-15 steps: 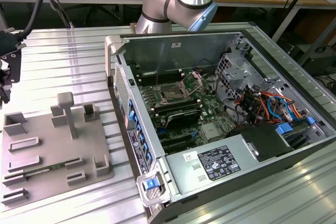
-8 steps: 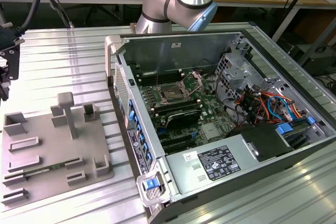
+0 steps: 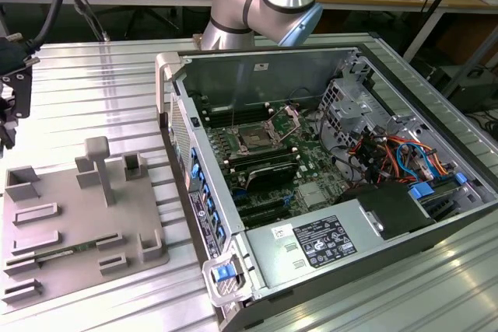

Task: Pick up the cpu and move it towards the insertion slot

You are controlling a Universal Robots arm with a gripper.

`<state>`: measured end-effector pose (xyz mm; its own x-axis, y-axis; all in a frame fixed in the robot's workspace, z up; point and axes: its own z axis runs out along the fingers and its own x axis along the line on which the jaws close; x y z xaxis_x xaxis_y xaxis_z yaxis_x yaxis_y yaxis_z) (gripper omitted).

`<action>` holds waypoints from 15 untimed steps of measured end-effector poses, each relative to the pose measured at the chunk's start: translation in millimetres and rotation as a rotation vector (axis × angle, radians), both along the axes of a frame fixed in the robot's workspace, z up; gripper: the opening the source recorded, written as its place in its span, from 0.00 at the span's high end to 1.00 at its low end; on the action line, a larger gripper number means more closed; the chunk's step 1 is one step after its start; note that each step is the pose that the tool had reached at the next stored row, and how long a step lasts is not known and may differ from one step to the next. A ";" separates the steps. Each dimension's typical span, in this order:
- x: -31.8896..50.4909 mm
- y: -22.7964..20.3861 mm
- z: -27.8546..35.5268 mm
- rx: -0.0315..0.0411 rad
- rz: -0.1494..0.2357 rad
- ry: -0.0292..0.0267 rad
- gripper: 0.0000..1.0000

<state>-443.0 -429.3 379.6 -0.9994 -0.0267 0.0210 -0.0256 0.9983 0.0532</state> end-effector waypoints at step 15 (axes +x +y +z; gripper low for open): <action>12.5 0.0 0.0 0.0000 0.000 -0.0001 0.45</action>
